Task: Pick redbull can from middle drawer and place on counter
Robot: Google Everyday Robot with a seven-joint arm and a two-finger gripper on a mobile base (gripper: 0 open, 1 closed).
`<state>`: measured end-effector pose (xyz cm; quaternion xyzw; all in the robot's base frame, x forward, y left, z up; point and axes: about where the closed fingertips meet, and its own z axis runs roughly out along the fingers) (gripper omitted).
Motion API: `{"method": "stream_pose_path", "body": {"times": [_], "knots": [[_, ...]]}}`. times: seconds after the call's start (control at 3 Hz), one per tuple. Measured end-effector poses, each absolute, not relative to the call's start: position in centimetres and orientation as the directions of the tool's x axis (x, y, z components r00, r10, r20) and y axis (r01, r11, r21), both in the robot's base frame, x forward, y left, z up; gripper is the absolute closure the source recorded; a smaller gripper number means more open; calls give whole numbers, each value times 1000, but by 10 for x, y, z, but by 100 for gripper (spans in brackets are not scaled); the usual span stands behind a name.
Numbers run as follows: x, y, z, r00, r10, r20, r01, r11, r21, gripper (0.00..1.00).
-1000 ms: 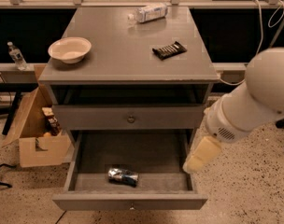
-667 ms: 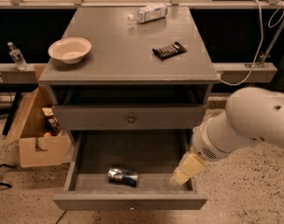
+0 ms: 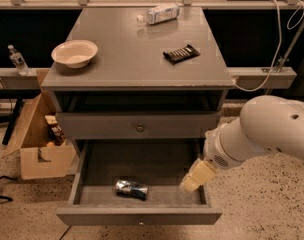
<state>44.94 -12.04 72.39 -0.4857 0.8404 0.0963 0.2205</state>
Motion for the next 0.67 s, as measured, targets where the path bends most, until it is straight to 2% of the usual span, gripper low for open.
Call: {"method": "stream_pose_path", "body": {"times": [0.67], "knots": [[458, -88, 653, -394, -783, -481, -892, 453, -7, 0]]}}
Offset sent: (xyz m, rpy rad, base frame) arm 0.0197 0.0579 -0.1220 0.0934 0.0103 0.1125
